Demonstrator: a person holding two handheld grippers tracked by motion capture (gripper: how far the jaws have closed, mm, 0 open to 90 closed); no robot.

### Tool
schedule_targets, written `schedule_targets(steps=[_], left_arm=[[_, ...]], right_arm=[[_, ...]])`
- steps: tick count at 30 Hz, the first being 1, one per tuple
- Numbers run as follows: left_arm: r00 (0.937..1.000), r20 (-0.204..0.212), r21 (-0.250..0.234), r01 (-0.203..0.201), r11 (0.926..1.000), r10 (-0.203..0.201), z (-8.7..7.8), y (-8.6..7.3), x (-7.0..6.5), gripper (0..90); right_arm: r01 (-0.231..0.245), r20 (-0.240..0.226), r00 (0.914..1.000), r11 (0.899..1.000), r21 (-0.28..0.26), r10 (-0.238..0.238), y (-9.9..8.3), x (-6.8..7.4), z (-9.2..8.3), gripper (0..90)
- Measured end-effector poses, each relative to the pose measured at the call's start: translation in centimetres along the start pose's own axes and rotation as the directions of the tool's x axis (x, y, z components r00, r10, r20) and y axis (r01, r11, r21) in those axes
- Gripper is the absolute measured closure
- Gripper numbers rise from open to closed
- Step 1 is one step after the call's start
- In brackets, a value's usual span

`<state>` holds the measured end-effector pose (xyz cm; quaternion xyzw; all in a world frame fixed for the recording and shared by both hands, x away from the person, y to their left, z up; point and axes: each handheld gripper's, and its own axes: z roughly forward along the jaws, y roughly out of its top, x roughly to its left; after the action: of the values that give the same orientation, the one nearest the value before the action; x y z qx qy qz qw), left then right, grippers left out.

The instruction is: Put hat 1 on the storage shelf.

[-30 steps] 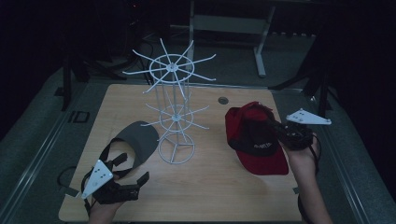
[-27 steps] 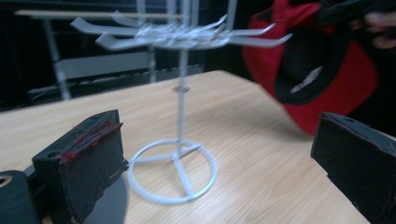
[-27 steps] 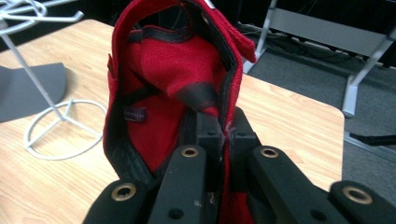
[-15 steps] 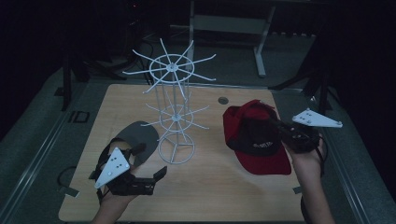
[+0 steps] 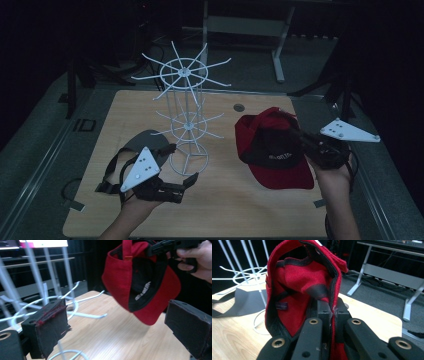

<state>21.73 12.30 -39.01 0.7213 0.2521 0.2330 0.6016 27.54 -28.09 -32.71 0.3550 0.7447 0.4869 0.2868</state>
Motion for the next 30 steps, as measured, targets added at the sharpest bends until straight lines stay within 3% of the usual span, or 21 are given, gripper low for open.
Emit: schedule_targets(steps=[11, 19, 25, 28, 30], left_arm=[[0.9971, 0.064, 0.034, -0.042, 0.9985, 0.040, 3.7, 2.0, -0.9, 5.1], [0.9962, 0.072, 0.049, -0.052, 0.9974, 0.048, 6.5, 2.9, -1.3, 5.1], [0.9962, 0.080, 0.048, -0.037, 0.9982, 0.033, 8.6, 3.7, -1.4, 5.1], [0.9957, 0.073, 0.059, -0.062, 0.9964, 0.057, 9.5, 4.0, -1.8, 5.1], [0.9959, 0.075, 0.070, -0.056, 0.9960, 0.051, 10.2, 4.2, -1.8, 5.1]], right_arm=[[0.027, -0.041, 0.9988, 0.999, -0.035, -0.028, 1.0, 1.6, -1.6, 87.3], [0.032, -0.063, 0.9974, 0.998, -0.055, -0.036, 1.4, 2.3, -2.1, 87.3], [0.042, -0.072, 0.9963, 0.997, -0.060, -0.046, 1.5, 2.8, -2.0, 87.3], [0.042, -0.077, 0.9960, 0.997, -0.058, -0.047, 1.5, 2.8, -2.0, 87.3], [0.040, -0.079, 0.9959, 0.998, -0.057, -0.045, 1.5, 2.8, -1.9, 87.2]])
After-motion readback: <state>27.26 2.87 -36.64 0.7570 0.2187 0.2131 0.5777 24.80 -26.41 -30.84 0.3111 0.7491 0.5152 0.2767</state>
